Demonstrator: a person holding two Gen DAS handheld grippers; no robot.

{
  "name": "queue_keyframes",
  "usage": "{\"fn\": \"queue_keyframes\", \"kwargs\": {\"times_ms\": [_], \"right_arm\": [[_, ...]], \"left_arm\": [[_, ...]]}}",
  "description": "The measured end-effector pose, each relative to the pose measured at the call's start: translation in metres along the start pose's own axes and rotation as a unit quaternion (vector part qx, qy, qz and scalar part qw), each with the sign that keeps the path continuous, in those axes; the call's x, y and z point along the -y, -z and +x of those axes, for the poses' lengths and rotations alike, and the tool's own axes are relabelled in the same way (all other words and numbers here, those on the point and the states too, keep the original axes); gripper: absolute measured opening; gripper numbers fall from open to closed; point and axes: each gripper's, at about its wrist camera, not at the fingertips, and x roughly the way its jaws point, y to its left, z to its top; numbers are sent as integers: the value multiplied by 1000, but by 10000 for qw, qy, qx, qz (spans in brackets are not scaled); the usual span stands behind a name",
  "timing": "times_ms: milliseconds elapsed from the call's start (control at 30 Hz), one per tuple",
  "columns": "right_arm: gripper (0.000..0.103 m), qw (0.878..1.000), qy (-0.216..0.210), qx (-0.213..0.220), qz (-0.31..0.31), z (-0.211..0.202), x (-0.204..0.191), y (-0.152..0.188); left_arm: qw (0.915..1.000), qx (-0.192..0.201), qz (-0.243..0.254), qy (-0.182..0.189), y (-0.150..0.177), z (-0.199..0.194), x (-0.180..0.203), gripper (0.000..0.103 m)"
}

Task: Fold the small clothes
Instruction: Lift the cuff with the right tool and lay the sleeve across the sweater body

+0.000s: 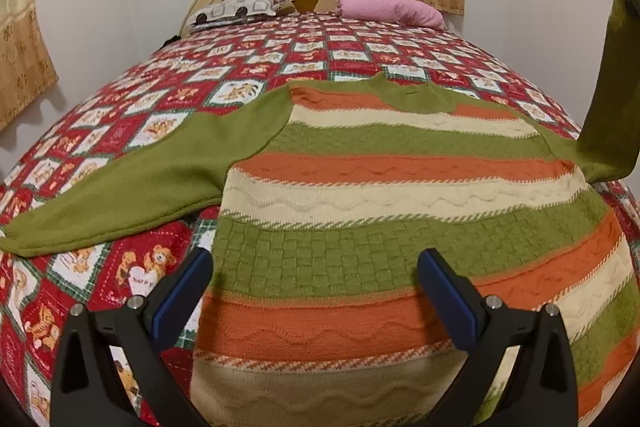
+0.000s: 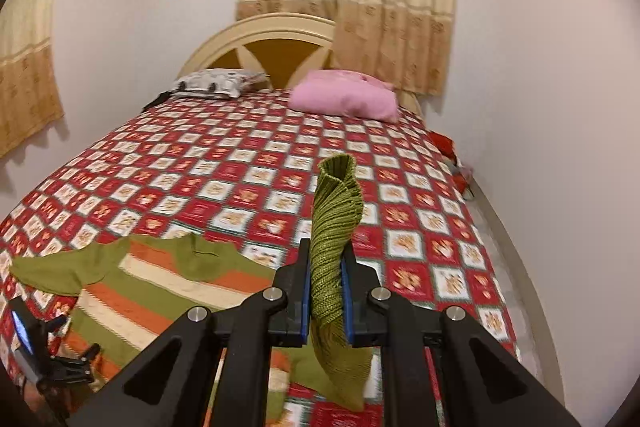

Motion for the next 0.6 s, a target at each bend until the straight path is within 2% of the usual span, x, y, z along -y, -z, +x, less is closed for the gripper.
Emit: {"fn": "queue_keyframes", "kwargs": {"times_ms": [167, 333, 467, 600], "right_arm": [[12, 9987, -316, 55, -402, 5, -56, -17], [12, 9956, -718, 52, -597, 19, -110, -18], [12, 9912, -1178, -109, -591, 48, -161, -2], [12, 9861, -1534, -464, -441, 99, -213, 37]], "left_arm": [[9997, -56, -193, 111, 1, 2, -6, 103], [9993, -127, -290, 204, 2, 5, -10, 103], [9987, -212, -394, 240, 3, 8, -13, 103], [9984, -244, -443, 257, 4, 9, -14, 103]]}}
